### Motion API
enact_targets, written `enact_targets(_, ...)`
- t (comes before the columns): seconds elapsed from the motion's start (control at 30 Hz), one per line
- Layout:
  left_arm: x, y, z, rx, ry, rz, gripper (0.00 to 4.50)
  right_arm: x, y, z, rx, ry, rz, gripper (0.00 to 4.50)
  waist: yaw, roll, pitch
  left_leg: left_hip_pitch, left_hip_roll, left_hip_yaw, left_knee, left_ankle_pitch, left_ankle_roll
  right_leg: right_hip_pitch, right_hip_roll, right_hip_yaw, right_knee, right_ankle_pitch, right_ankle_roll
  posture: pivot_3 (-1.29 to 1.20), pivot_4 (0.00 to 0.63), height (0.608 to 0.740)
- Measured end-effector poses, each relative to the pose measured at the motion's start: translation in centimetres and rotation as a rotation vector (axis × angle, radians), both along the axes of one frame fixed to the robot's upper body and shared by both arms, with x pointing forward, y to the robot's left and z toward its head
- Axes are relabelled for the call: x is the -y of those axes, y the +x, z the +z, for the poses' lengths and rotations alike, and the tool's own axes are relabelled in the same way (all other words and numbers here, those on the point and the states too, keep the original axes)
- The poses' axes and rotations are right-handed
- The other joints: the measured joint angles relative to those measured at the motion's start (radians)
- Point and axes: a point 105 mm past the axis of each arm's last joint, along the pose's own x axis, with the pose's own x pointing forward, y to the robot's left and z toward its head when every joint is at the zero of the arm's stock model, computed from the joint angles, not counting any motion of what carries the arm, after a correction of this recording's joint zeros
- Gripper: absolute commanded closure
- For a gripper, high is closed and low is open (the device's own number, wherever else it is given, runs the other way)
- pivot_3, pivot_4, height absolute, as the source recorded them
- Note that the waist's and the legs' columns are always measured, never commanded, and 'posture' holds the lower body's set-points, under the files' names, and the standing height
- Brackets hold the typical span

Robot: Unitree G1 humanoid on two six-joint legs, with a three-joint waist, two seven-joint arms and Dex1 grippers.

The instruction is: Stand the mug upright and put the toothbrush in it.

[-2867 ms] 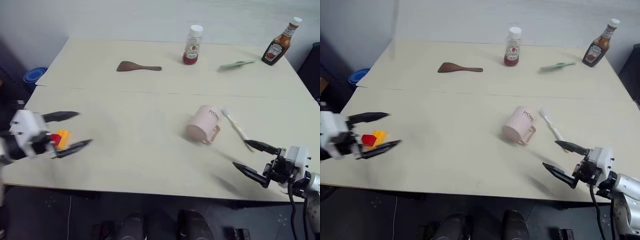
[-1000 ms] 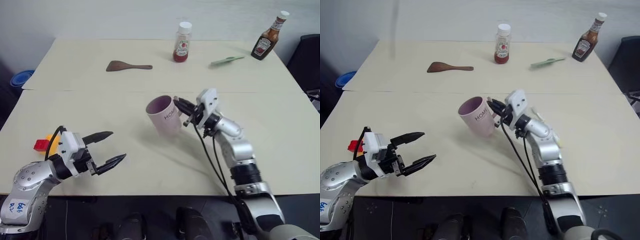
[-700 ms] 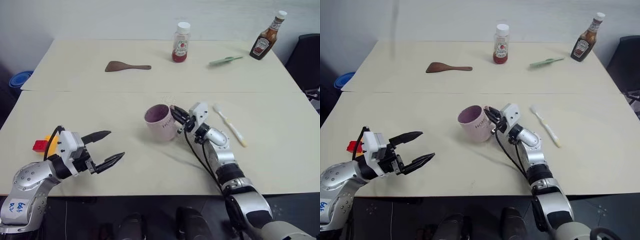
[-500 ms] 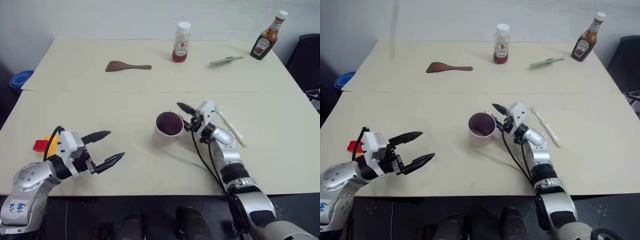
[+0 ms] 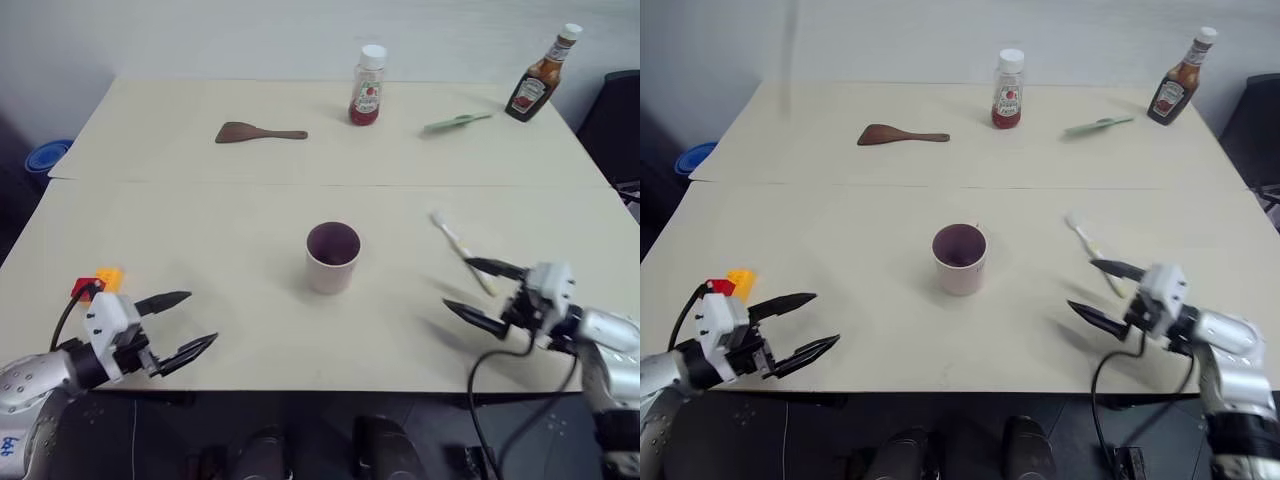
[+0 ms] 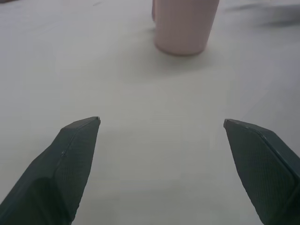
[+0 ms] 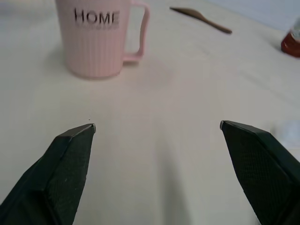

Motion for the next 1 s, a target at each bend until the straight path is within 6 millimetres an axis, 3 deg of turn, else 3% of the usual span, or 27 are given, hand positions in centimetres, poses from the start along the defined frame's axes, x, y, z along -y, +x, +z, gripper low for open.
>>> enact_targets(0.1, 0.0, -0.2, 0.2, 0.034, 0.022, -0.009, 0.0, 2.4, -2.7, -1.5, -0.075, -0.051, -0.039, 0.04, 0.0, 0.001, 0.0, 0.004, 0.001, -0.001, 0.0, -0.002, 0.0, 0.004, -0.001, 0.0, -0.001, 0.0, 0.0, 0.0, 0.15, 0.74)
enact_targets(0.23, 0.8, 0.4, 0.9, 0.073, -0.029, -0.023, 0.0, 3.8, -2.3, -0.5, -0.021, -0.042, -0.14, 0.04, -0.003, 0.001, 0.0, 0.004, 0.002, -0.001, 0.0, -0.002, -0.002, 0.004, -0.001, 0.001, 0.0, 0.0, 0.0, 0.0, 0.15, 0.74)
enact_targets(0.33, 2.2, 0.9, 2.5, 0.078, -0.13, -0.078, 0.0, 3.6, 0.2, 1.2, 0.014, -0.019, -0.181, 0.04, -0.007, 0.002, 0.0, 0.005, 0.004, 0.0, 0.0, -0.002, -0.003, 0.004, -0.001, 0.002, 0.001, 0.0, 0.0, 0.0, 0.15, 0.74)
enact_targets(0.43, 3.9, 1.2, 4.5, 0.118, -0.187, -0.156, 0.0, 2.8, 3.8, 2.8, -0.067, -0.071, -0.215, 0.04, -0.005, 0.004, 0.0, 0.005, 0.004, 0.0, 0.001, -0.002, -0.003, 0.004, -0.001, 0.002, 0.002, -0.001, -0.001, 0.0, 0.15, 0.74)
enact_targets(0.53, 5.1, 1.5, 5.2, 0.11, -0.223, -0.204, 0.0, 2.1, 7.3, 4.0, -0.19, -0.098, -0.258, 0.04, -0.003, 0.005, 0.0, 0.003, 0.005, -0.001, 0.001, -0.002, -0.003, 0.003, 0.001, 0.0, 0.003, -0.001, -0.002, 0.0, 0.15, 0.74)
enact_targets(0.67, 6.7, 1.5, 5.7, 0.11, -0.22, -0.27, 0.0, 1.1, 10.1, 3.5, -0.373, -0.19, -0.301, 0.04, -0.002, 0.005, 0.0, 0.0, 0.003, -0.001, 0.001, -0.002, -0.003, 0.001, 0.002, -0.001, 0.003, -0.001, -0.002, 0.0, 0.15, 0.74)
enact_targets(0.8, 7.6, 1.3, 5.7, 0.106, -0.211, -0.298, 0.0, 1.1, 11.9, 1.8, -0.524, -0.296, -0.375, 0.98, -0.002, 0.005, 0.0, -0.002, 0.002, -0.001, 0.002, -0.001, -0.002, 0.0, 0.002, -0.001, 0.003, -0.001, -0.002, 0.0, 0.15, 0.74)
enact_targets(1.0, 7.5, 0.9, 5.0, 0.086, -0.191, -0.281, 0.0, 1.8, 12.9, 2.3, -0.602, -0.345, -0.416, 3.03, -0.002, 0.005, 0.0, -0.002, 0.002, -0.001, 0.002, -0.001, -0.002, 0.001, 0.002, -0.001, 0.003, -0.001, -0.002, 0.0, 0.15, 0.74)
